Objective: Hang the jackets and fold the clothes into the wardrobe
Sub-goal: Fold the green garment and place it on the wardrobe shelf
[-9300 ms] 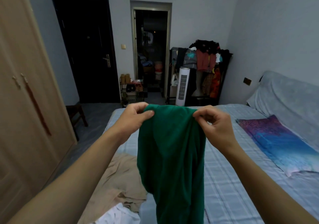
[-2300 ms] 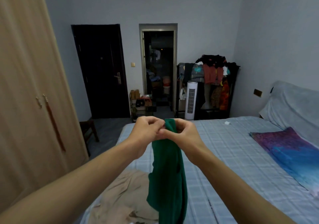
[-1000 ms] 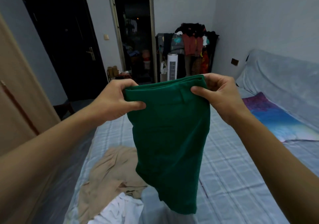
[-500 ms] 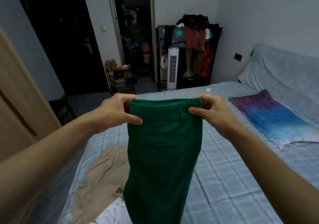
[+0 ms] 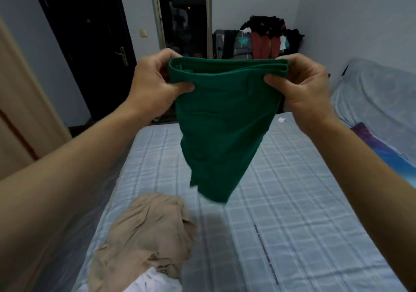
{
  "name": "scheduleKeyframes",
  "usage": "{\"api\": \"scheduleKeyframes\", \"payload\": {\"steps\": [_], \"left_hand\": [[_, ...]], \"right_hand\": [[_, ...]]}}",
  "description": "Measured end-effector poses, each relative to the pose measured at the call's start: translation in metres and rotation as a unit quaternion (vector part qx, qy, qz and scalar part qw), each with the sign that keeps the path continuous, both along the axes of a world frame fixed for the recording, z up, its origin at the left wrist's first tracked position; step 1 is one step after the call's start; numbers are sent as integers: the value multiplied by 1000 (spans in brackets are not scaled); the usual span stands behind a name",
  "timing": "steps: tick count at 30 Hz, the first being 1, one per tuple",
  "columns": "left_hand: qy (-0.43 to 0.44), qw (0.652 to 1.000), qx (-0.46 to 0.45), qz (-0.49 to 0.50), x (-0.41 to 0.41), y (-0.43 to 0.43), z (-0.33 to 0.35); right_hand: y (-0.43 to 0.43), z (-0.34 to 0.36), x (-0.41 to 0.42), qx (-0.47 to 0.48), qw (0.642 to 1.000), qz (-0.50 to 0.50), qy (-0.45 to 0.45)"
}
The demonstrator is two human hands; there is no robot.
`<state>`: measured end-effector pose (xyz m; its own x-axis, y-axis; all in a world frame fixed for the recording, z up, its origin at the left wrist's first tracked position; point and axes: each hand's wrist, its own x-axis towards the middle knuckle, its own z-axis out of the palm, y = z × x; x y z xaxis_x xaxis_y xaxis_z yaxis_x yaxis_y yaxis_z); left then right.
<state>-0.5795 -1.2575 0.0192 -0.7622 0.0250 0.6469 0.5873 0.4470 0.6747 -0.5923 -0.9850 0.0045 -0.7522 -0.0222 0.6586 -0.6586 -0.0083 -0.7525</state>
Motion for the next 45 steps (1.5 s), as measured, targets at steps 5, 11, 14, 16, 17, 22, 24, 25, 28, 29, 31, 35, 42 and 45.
{"api": "scheduleKeyframes", "payload": {"steps": [5, 11, 14, 16, 17, 22, 24, 25, 28, 29, 31, 35, 42, 45], "left_hand": [[-14, 999, -38, -13, 56, 12, -11], [-102, 989, -106, 4, 133, 27, -122], [-119, 983, -142, -2, 188, 30, -203], [-137, 978, -155, -25, 232, 35, -254], [-153, 975, -155, -47, 255, 37, -279], [-251, 948, -156, -119, 364, 37, -382], [-276, 937, -158, -142, 406, 38, -406], [-285, 933, -161, -153, 424, 38, -414], [-312, 914, -186, -180, 466, 36, -428], [-320, 908, -193, -187, 474, 35, -429], [-331, 902, -197, -196, 484, 34, -428], [-345, 905, -170, -181, 482, 31, -418], [-366, 910, -145, -129, 441, 32, -405], [-391, 905, -130, -109, 406, 34, -407]], "right_hand": [[21, -13, 47, 31, 999, 38, 1], [42, -112, 113, 73, 988, 78, -108], [51, -186, 168, 122, 977, 70, -158], [59, -236, 213, 164, 962, 72, -205], [62, -261, 238, 181, 951, 78, -237], [74, -358, 360, 210, 907, 87, -355], [76, -384, 403, 218, 889, 92, -393], [77, -395, 421, 223, 880, 93, -409], [77, -416, 465, 232, 858, 98, -447], [77, -419, 475, 231, 852, 105, -459], [76, -419, 487, 236, 844, 110, -469], [73, -406, 482, 244, 854, 92, -449], [67, -394, 435, 211, 880, 55, -422], [64, -400, 398, 200, 885, 40, -418]]}}
